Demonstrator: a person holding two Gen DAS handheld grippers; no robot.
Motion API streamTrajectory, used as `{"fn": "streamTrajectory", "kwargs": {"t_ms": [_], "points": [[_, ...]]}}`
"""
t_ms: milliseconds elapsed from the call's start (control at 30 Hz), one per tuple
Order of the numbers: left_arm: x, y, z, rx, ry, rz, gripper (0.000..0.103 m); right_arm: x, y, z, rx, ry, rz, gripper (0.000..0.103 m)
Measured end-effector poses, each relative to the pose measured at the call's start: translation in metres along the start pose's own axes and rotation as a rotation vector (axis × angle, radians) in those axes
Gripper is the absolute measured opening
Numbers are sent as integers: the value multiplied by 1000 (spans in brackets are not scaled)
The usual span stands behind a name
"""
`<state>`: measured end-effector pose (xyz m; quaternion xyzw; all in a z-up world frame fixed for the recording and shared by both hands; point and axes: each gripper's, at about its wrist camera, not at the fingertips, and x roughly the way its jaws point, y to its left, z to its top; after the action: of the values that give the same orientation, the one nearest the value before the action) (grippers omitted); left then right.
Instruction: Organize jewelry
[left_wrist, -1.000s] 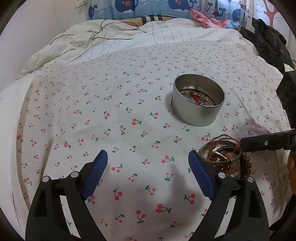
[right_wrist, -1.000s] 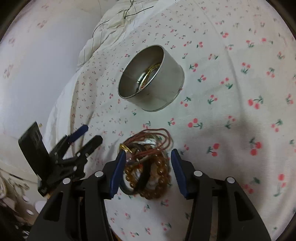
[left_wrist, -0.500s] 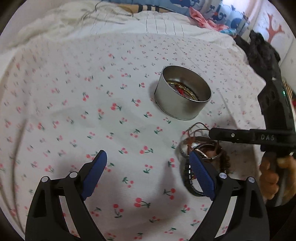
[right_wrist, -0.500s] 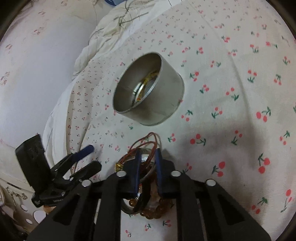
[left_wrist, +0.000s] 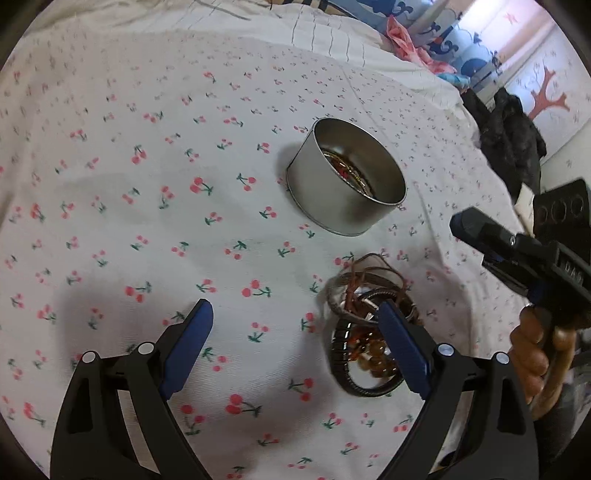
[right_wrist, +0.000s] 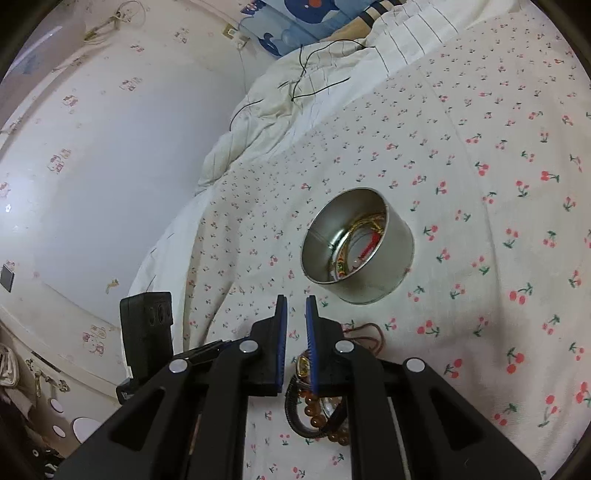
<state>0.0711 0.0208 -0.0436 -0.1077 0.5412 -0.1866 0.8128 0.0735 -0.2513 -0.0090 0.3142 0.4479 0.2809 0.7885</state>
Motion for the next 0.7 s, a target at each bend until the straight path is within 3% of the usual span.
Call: {"fn": "streamTrajectory", "kwargs": {"t_ms": [67, 100, 133, 167, 433, 533, 667, 700], "points": [[2, 3, 2, -27, 1, -10, 87, 3, -8, 0, 30, 45, -20, 13], [3, 5, 2, -38, 0, -12, 87, 8, -14, -2, 57, 78, -47, 20], [4, 7, 3, -50, 0, -12, 87, 9, -20, -4, 76, 92, -79, 43], [4, 9, 4, -58, -2, -8, 87, 12, -25, -5, 95, 105, -101, 55], [4, 9, 6, -60, -4, -2, 88, 38, -37, -15, 170, 190, -79, 54], [3, 8, 5, -59, -2, -6, 88, 47, -42, -16, 190, 199, -70, 42], [2, 11, 5, -65, 3, -14, 88, 54, -39, -17, 170, 199, -82, 13], [3, 11, 6, -70, 7, -19, 88, 53, -39, -16, 162, 196, -81, 11]]}}
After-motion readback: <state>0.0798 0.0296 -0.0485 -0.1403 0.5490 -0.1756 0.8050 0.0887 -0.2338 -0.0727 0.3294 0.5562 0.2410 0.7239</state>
